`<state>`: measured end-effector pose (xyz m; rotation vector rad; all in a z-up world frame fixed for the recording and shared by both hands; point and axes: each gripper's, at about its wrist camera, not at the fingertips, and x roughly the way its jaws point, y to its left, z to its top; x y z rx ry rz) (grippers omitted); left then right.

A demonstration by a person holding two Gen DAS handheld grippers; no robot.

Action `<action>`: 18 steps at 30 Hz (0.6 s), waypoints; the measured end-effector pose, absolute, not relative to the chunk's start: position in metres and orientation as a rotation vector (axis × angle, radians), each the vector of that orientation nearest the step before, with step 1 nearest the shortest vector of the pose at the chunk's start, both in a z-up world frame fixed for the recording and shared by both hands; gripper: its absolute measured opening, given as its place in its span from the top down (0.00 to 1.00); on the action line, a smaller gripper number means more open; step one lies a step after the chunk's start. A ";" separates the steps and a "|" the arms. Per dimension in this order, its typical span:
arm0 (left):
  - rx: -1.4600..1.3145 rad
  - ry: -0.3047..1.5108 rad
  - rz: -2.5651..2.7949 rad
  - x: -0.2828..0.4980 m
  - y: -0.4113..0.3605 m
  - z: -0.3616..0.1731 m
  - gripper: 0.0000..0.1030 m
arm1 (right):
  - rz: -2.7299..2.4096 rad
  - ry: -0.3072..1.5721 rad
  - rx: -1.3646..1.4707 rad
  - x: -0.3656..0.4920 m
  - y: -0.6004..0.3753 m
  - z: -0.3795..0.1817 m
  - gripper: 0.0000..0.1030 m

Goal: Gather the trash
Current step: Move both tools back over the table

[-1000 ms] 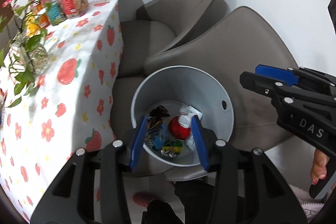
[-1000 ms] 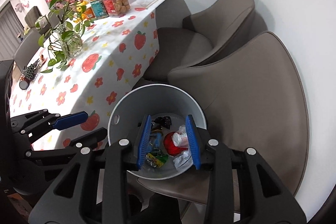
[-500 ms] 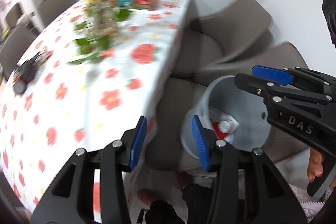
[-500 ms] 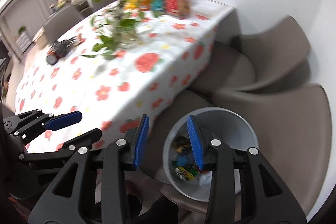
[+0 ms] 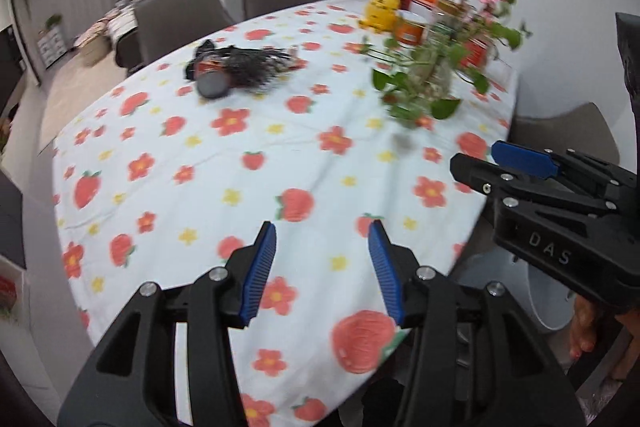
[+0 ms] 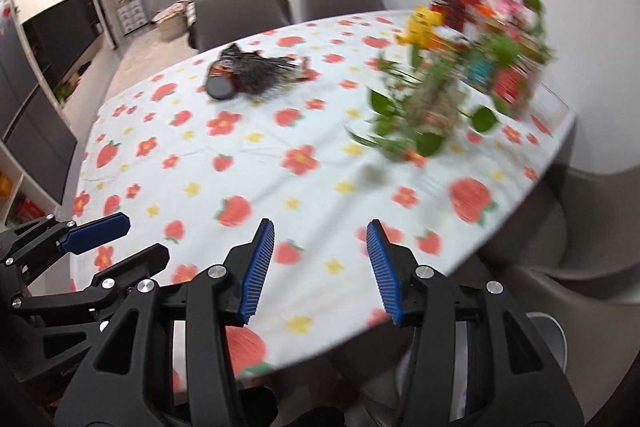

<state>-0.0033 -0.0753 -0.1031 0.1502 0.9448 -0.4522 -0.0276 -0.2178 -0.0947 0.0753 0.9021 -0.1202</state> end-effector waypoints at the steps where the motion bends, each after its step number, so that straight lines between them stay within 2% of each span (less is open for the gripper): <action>1: 0.139 0.939 -0.413 0.000 -0.062 -0.102 0.53 | -0.105 0.895 0.065 -0.020 -0.204 -0.095 0.55; 10: 0.033 0.929 -0.168 0.028 0.038 -0.101 0.52 | 0.006 0.877 -0.019 0.021 -0.115 -0.094 0.55; 18: -0.031 0.914 -0.060 0.059 0.061 -0.100 0.52 | 0.039 0.892 -0.071 0.055 -0.096 -0.091 0.53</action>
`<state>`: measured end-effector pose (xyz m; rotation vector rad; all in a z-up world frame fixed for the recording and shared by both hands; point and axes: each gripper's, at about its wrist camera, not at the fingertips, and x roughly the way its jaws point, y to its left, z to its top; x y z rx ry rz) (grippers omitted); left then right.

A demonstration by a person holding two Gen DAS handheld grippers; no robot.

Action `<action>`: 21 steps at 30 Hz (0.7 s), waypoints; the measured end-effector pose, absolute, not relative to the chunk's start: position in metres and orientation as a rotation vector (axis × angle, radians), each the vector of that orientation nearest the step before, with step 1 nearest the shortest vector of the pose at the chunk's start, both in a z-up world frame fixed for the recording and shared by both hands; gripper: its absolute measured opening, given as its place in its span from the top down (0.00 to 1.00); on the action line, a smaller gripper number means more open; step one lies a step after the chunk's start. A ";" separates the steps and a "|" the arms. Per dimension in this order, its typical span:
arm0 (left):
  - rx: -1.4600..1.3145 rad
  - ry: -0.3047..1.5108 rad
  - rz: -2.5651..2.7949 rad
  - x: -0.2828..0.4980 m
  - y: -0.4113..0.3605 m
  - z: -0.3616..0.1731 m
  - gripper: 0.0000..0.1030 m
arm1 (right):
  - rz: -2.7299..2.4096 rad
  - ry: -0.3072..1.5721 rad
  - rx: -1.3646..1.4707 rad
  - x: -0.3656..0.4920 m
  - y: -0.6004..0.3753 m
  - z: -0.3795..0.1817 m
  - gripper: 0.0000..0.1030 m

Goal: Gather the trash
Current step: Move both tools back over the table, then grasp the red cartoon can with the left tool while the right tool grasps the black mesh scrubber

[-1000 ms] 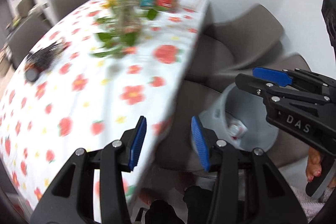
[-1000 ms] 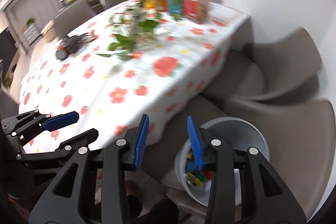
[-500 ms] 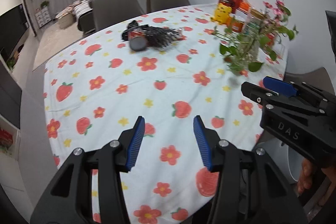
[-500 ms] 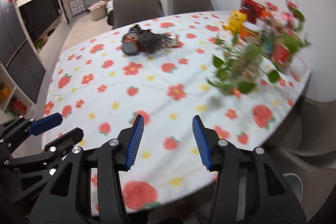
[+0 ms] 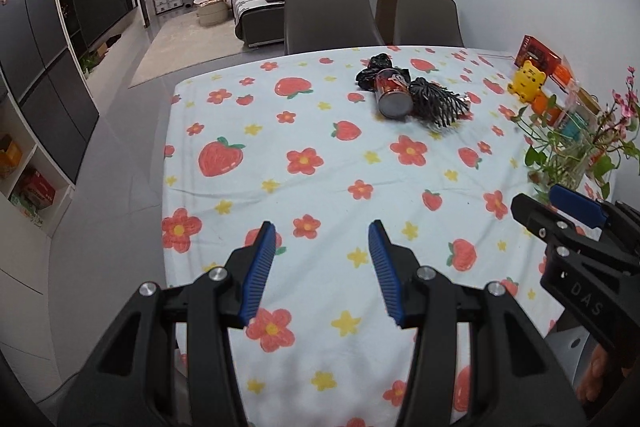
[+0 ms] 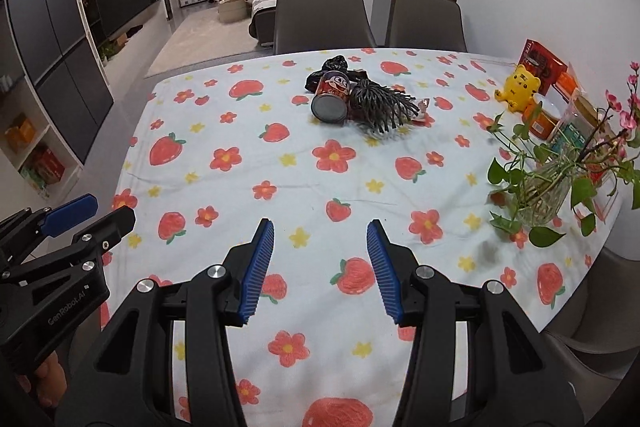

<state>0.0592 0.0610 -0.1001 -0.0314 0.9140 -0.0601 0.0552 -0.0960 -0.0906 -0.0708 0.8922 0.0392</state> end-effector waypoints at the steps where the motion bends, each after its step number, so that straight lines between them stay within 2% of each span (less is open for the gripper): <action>1: -0.036 0.917 -0.056 0.064 0.060 -0.101 0.52 | 0.041 0.893 -0.076 0.061 -0.097 -0.091 0.53; 8: -0.043 0.938 -0.028 0.123 0.039 -0.118 0.52 | 0.053 0.907 -0.107 0.125 -0.119 -0.101 0.53; 18: -0.013 0.968 0.020 0.244 -0.009 -0.156 0.52 | 0.100 0.916 -0.134 0.261 -0.164 -0.133 0.52; 21: -0.002 0.978 0.020 0.275 -0.017 -0.171 0.52 | 0.114 0.924 -0.138 0.290 -0.172 -0.147 0.50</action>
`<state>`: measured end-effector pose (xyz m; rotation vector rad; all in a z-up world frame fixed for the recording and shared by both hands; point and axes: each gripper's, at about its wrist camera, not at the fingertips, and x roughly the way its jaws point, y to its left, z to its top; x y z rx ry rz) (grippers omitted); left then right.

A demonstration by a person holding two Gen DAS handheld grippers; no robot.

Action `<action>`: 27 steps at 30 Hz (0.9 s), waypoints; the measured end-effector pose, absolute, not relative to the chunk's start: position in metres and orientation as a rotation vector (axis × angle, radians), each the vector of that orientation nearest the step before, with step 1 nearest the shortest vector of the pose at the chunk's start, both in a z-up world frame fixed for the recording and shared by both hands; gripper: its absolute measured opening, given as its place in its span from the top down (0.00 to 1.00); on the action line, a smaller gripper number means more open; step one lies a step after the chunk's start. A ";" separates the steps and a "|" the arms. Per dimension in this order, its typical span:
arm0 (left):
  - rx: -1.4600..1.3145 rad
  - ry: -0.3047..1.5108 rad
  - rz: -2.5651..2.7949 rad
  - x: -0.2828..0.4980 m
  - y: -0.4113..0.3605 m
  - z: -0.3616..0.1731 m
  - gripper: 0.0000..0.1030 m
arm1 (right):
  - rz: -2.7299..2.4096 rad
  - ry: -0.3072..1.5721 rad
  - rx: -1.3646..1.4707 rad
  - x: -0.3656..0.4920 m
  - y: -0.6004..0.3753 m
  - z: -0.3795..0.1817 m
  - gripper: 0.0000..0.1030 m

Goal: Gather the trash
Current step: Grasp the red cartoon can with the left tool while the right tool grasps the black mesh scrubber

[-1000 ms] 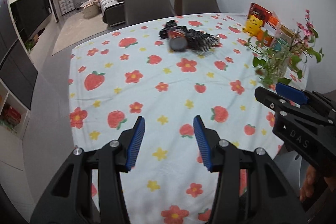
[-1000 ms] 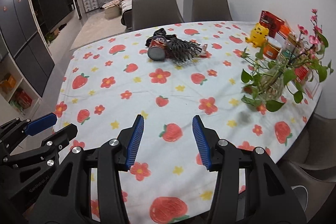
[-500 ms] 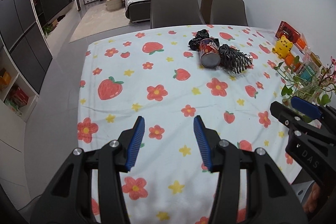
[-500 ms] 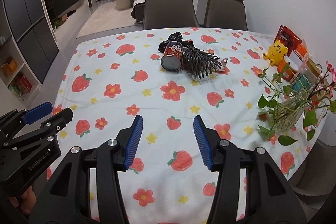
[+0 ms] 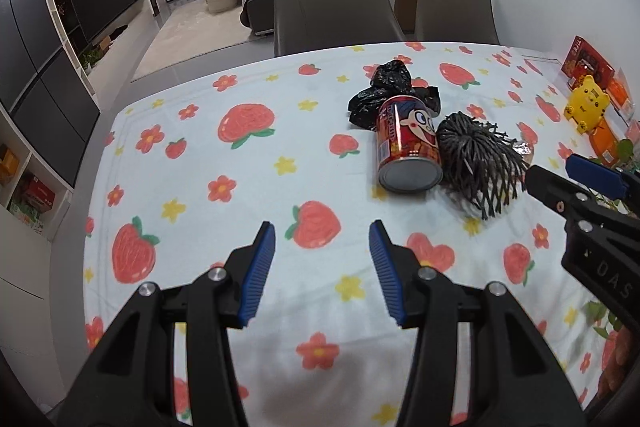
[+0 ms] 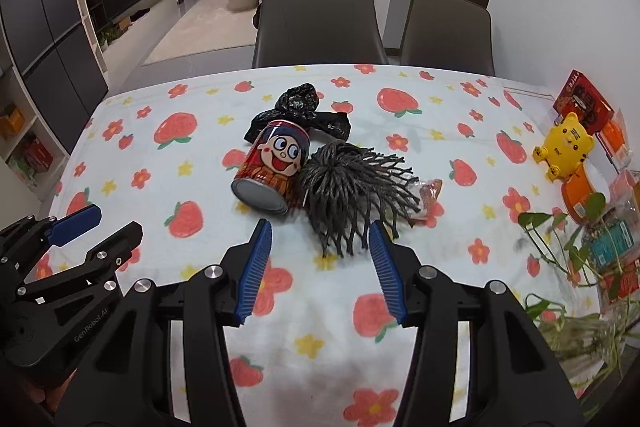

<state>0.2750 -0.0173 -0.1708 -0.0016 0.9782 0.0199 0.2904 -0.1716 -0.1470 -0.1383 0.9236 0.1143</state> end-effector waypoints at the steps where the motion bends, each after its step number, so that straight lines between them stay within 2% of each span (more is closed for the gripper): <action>1: 0.004 0.981 0.022 0.284 -0.020 -0.175 0.52 | 0.118 0.927 -0.140 0.297 -0.173 -0.151 0.50; 7: 0.000 1.001 0.005 0.323 -0.027 -0.190 0.52 | 0.133 0.944 -0.132 0.328 -0.182 -0.171 0.49; 11: -0.031 0.998 -0.026 0.343 -0.034 -0.185 0.52 | 0.134 0.946 -0.115 0.340 -0.189 -0.174 0.43; 21: -0.016 1.012 -0.075 0.378 -0.061 -0.197 0.52 | 0.161 1.022 -0.111 0.359 -0.197 -0.206 0.43; 22: -0.017 1.010 -0.079 0.379 -0.062 -0.198 0.51 | 0.169 1.035 -0.106 0.360 -0.197 -0.210 0.46; 23: -0.016 1.006 -0.081 0.379 -0.063 -0.198 0.50 | 0.179 1.049 -0.092 0.361 -0.198 -0.213 0.63; 25: -0.014 1.004 -0.089 0.381 -0.066 -0.198 0.49 | 0.192 1.074 -0.074 0.362 -0.200 -0.219 0.81; 27: -0.019 1.009 -0.096 0.383 -0.068 -0.199 0.49 | 0.190 1.076 -0.070 0.362 -0.202 -0.222 0.89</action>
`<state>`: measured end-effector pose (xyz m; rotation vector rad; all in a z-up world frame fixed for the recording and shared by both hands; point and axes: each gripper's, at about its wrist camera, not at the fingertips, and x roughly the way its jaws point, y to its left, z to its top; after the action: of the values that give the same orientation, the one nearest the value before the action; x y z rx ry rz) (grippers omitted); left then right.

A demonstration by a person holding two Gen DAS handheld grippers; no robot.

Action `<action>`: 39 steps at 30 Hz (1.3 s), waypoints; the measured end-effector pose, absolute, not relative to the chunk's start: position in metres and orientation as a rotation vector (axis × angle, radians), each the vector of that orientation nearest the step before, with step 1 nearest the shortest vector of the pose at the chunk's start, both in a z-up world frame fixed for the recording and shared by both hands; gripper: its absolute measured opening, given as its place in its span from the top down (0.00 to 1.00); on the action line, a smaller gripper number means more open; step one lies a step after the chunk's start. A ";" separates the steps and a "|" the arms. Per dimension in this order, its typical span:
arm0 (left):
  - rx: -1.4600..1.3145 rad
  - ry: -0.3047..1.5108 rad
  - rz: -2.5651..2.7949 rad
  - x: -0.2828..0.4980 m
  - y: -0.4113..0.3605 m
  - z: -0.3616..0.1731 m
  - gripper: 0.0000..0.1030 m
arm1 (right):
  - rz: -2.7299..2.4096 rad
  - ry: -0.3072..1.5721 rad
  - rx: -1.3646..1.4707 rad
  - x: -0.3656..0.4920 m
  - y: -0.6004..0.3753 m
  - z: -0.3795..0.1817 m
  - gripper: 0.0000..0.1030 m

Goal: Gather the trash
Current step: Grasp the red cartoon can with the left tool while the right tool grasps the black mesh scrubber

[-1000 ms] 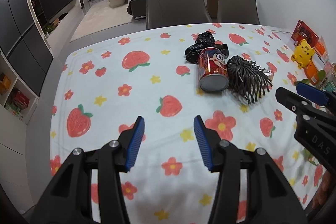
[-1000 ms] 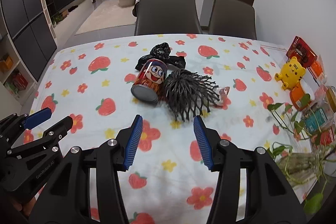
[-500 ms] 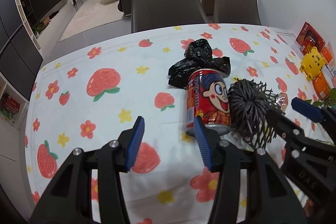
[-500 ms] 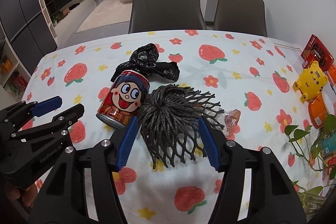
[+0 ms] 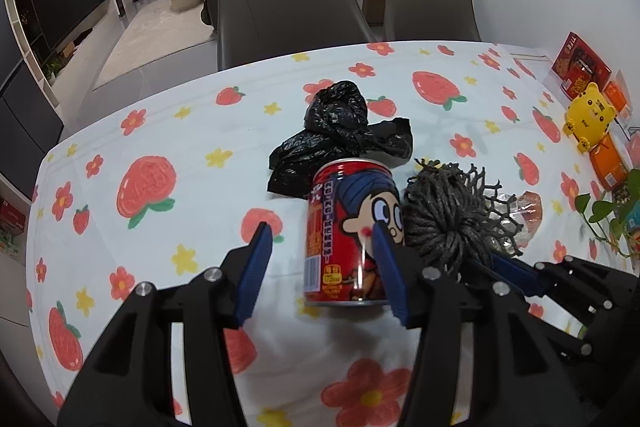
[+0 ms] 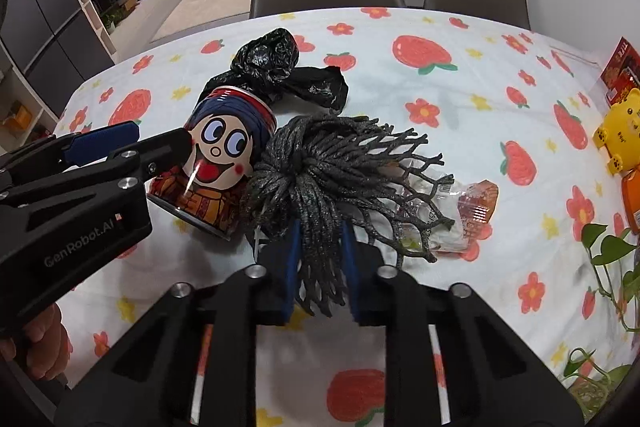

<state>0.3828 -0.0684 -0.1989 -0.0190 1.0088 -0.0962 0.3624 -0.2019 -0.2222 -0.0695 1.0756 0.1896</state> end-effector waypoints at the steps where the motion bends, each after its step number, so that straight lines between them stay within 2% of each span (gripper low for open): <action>1: -0.021 1.014 -0.099 0.384 -0.070 -0.199 0.48 | 0.187 1.073 -0.067 0.362 -0.203 -0.222 0.90; 4: -0.022 1.018 -0.114 0.384 -0.075 -0.198 0.48 | 0.183 1.063 -0.067 0.363 -0.204 -0.220 0.91; 9: -0.005 1.038 -0.128 0.387 -0.082 -0.207 0.42 | 0.181 1.053 -0.065 0.367 -0.206 -0.218 0.91; 11: -0.008 1.041 -0.140 0.388 -0.084 -0.211 0.36 | 0.179 1.054 -0.062 0.368 -0.206 -0.218 0.91; 16: -0.016 1.058 -0.176 0.392 -0.091 -0.219 0.32 | 0.176 1.061 -0.065 0.367 -0.207 -0.221 0.91; 23: -0.052 1.109 -0.181 0.404 -0.091 -0.237 0.32 | 0.168 1.065 -0.073 0.367 -0.212 -0.225 0.91; 25: -0.096 1.119 -0.203 0.406 -0.088 -0.241 0.35 | 0.167 1.061 -0.069 0.368 -0.213 -0.224 0.91; 39: -0.119 1.109 -0.185 0.368 -0.065 -0.229 0.36 | 0.174 1.047 -0.078 0.351 -0.207 -0.213 0.92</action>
<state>0.3678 -0.0655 -0.2293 -0.1186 1.1094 -0.1848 0.3514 -0.2075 -0.2127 -0.0776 1.0474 0.1738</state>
